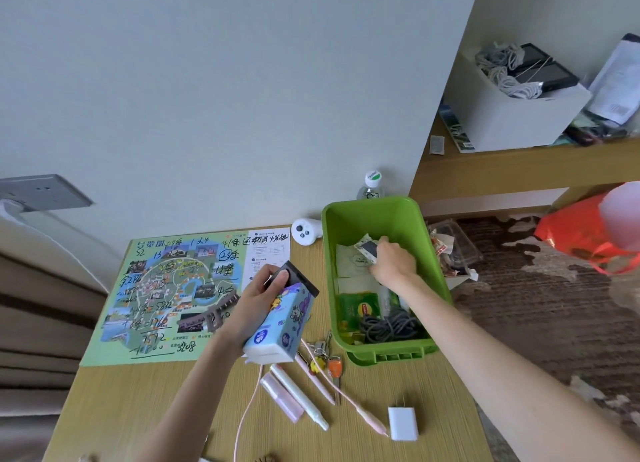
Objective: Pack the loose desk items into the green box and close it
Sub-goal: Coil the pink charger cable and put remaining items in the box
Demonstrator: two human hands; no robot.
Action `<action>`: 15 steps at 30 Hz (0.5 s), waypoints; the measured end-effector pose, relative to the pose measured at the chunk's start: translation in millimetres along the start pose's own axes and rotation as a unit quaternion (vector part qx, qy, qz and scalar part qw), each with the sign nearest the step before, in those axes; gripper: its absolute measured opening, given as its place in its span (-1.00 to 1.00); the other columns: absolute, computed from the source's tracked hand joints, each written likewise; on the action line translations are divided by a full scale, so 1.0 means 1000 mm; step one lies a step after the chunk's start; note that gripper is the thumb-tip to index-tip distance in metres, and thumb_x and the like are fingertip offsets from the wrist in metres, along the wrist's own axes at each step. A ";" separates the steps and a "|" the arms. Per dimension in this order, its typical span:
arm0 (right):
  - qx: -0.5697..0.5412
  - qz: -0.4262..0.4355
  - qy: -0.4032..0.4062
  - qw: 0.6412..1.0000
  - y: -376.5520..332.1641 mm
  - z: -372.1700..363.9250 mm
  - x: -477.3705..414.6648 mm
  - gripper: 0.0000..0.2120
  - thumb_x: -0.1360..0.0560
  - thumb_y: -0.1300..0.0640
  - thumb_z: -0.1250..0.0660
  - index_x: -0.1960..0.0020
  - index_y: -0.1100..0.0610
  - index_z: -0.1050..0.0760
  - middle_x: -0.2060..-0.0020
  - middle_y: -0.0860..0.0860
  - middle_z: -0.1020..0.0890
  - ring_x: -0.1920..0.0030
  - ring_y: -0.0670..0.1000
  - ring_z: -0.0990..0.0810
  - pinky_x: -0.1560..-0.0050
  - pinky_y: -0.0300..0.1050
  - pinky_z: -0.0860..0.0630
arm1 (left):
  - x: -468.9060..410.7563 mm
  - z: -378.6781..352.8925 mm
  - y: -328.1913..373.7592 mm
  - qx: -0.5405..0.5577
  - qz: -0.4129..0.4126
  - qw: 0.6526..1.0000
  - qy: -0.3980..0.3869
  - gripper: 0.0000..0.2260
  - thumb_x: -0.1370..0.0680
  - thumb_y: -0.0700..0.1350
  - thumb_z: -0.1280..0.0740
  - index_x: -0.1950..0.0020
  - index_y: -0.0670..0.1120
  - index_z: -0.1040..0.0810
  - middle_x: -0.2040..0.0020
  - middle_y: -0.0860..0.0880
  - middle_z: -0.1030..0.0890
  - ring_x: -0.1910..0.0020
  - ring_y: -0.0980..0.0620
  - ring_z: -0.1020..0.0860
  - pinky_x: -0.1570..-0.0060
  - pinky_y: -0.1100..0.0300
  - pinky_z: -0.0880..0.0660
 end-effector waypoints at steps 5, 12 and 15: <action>0.036 0.028 -0.011 0.999 -0.003 -0.001 -0.004 -0.57 -0.50 0.14 -0.41 -0.27 0.28 -0.36 -0.18 0.17 -0.54 -0.16 0.16 -0.54 0.04 -0.05 -0.48 | -0.010 -0.011 0.012 -0.040 -0.027 0.999 -0.017 -0.76 -0.58 0.15 -0.25 0.09 -0.01 -0.44 0.24 -0.09 -0.57 0.33 -0.07 -0.56 0.30 0.11 -0.47; -0.407 0.160 -0.069 0.897 -0.022 0.056 0.043 -0.75 -0.55 -0.03 -0.33 -0.04 0.14 -0.61 0.11 -0.01 -0.70 0.06 -0.06 -0.66 -0.02 -0.10 -0.61 | -0.026 -0.041 0.049 -0.067 -0.040 0.997 0.025 -0.75 -0.63 0.14 -0.18 -0.01 -0.04 -0.44 0.35 0.06 -0.58 0.40 0.11 -0.59 0.44 0.24 -0.48; -0.451 0.182 -0.091 0.869 -0.019 0.065 0.058 -0.79 -0.51 0.06 -0.41 -0.03 0.20 -0.62 0.09 0.09 -0.71 0.09 -0.02 -0.67 0.12 -0.14 -0.62 | -0.031 -0.063 0.062 -0.090 -0.060 0.994 0.022 -0.78 -0.63 0.12 -0.18 0.01 -0.02 -0.44 0.26 0.02 -0.58 0.37 0.12 -0.58 0.37 0.21 -0.48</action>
Point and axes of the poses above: each hand's wrist, its own x-axis away from the middle knuckle, its own z-axis out of the back of the hand, y = z × x, the point moved 5 cm from there along -x, towards the middle knuckle
